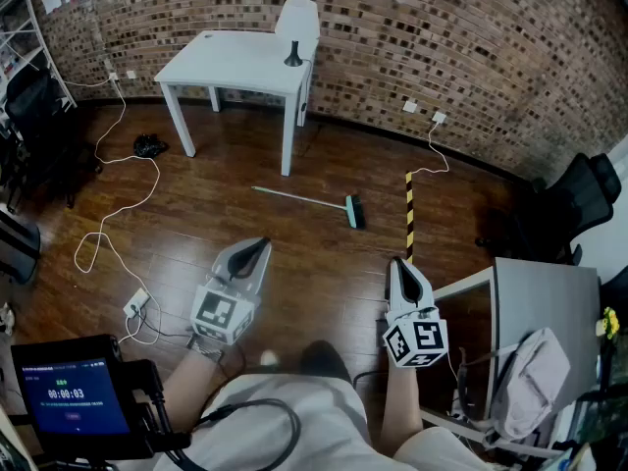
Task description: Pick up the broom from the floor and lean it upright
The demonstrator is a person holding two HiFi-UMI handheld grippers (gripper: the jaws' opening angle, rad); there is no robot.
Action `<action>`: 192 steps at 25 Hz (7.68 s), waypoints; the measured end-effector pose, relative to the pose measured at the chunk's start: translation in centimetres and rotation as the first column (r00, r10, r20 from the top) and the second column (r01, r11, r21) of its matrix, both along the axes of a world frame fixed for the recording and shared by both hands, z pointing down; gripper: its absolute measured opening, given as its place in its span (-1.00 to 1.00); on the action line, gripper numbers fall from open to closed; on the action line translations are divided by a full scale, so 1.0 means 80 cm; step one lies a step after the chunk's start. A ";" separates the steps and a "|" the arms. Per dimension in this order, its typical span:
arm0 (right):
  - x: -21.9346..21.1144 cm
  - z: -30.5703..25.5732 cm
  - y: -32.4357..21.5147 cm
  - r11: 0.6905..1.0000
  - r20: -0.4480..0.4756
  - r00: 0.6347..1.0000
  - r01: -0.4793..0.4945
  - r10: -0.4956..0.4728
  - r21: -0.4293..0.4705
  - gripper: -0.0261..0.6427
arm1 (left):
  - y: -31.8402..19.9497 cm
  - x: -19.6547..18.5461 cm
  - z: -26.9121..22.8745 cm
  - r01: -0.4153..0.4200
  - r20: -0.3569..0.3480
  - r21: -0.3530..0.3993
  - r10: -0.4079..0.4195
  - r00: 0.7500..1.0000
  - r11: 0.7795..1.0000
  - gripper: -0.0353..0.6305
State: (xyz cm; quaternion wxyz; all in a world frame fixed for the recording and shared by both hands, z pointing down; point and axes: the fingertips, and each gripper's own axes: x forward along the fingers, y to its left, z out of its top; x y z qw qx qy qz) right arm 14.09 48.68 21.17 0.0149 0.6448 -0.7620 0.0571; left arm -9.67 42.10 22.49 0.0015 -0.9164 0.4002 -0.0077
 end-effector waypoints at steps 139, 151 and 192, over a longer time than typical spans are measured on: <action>-0.230 1.318 -0.971 0.248 -0.137 0.271 0.437 -0.953 -0.864 -0.57 | -0.826 -0.095 1.084 0.472 0.252 -0.407 -0.401 0.881 0.782 -0.89; -0.228 1.343 -0.972 0.150 -0.108 0.134 0.366 -0.985 -0.918 -0.59 | -0.818 -0.091 1.083 0.424 0.247 -0.394 -0.350 0.903 0.815 -0.89; 0.010 0.680 -1.085 0.764 -0.203 0.829 0.346 -0.521 -0.545 -0.66 | -0.871 0.042 0.433 0.243 0.127 -0.394 -0.209 0.970 0.887 -0.89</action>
